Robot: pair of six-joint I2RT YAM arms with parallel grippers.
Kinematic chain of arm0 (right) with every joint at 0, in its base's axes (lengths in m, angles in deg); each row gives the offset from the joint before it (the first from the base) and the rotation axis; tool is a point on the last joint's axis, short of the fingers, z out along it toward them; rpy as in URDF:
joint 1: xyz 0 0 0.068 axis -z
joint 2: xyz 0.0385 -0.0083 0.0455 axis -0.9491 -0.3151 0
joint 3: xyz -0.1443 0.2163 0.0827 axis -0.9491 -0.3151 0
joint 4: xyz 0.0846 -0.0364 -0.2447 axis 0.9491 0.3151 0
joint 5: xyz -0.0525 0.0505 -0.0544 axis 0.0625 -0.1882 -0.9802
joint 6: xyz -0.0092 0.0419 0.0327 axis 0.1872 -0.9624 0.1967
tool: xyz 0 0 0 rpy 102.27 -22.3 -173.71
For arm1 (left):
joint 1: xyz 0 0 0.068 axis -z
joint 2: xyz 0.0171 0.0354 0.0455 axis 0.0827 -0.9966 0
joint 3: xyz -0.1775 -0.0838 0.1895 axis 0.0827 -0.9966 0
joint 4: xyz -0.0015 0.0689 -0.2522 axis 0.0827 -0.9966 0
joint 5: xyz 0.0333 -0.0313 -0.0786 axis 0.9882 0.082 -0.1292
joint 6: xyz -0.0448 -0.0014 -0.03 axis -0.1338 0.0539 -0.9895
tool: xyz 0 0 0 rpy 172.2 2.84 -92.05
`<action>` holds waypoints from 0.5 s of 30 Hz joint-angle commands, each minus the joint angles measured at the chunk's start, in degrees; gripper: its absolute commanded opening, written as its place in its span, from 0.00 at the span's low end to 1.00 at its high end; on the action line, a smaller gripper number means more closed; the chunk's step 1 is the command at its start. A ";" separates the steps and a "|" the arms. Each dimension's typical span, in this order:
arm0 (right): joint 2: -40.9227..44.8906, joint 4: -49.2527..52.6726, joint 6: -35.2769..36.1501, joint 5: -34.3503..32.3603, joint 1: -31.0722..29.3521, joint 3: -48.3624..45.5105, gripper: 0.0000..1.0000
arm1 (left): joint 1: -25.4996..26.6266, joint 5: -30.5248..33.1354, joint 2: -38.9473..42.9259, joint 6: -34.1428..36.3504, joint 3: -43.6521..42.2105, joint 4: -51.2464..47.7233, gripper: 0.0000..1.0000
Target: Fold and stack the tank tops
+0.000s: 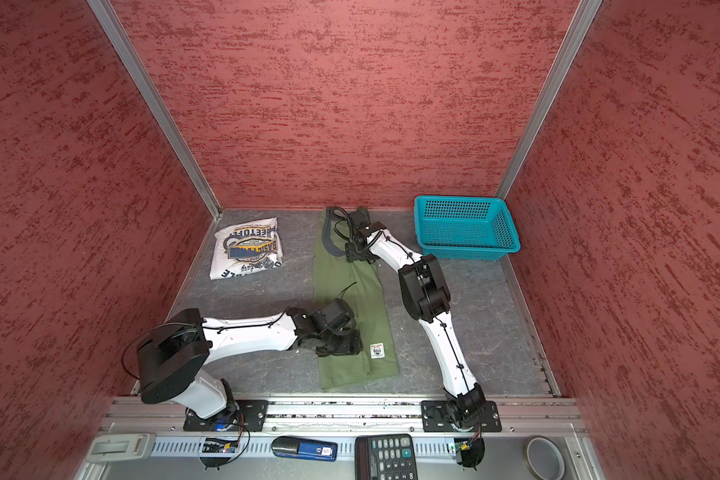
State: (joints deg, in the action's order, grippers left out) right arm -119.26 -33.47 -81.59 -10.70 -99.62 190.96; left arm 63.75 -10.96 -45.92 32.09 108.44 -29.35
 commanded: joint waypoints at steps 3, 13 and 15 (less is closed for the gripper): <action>14.50 1.20 -0.78 -5.06 1.13 -9.94 0.77 | -1.21 4.65 7.73 0.26 -0.90 -6.88 0.85; 52.71 -11.34 -12.79 4.34 0.83 -56.76 0.77 | -5.00 4.65 24.37 -6.43 -10.70 -18.69 0.85; 59.00 -11.98 -16.20 7.01 0.21 -64.58 0.76 | -4.37 3.22 26.04 -7.98 -12.94 -18.33 0.85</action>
State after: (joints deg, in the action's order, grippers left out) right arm -64.16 -43.46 -91.12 -8.73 -98.77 134.07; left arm 59.05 -6.59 -21.40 27.15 97.80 -43.97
